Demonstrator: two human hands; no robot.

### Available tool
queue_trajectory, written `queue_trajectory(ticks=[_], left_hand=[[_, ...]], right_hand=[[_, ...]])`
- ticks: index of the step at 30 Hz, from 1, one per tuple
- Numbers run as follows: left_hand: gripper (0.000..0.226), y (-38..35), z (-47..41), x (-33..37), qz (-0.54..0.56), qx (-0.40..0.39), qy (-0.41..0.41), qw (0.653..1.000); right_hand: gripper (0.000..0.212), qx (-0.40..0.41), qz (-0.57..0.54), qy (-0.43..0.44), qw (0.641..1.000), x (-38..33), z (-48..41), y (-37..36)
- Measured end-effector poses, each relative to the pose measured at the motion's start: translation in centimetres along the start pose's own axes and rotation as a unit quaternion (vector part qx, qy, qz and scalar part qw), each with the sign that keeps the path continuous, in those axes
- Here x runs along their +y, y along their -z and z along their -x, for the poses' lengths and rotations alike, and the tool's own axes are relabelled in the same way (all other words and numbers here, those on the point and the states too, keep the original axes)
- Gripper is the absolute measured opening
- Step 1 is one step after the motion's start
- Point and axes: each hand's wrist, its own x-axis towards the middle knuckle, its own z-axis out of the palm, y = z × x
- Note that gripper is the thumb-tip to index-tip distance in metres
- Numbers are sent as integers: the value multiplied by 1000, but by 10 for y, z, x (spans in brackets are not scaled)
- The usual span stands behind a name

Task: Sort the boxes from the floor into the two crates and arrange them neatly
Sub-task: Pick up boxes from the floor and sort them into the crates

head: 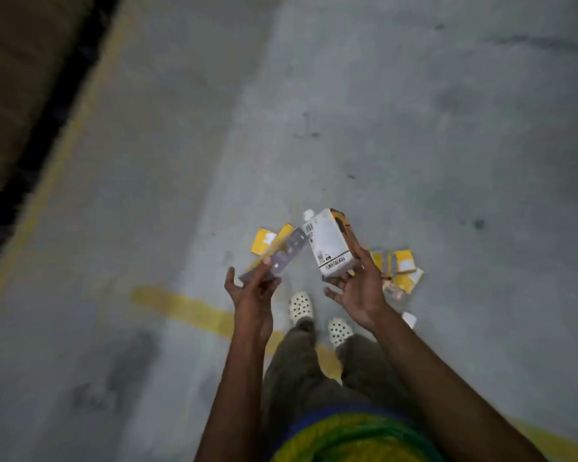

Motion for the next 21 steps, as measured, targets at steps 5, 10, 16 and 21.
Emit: queue_trajectory(ticks=[5, 10, 16, 21], left_hand=[[97, 61, 83, 22, 162, 73, -105, 979], [126, 132, 152, 9, 85, 237, -303, 919], [132, 220, 254, -8, -218, 455, -460, 730], [112, 307, 332, -34, -311, 569, -412, 641]], right_hand=[[53, -134, 135, -72, 979, 33, 46, -65], [40, -223, 304, -58, 924, 84, 88, -107], [44, -335, 420, -38, 843, 174, 144, -130], [45, -453, 525, 133, 708, 283, 205, -142]])
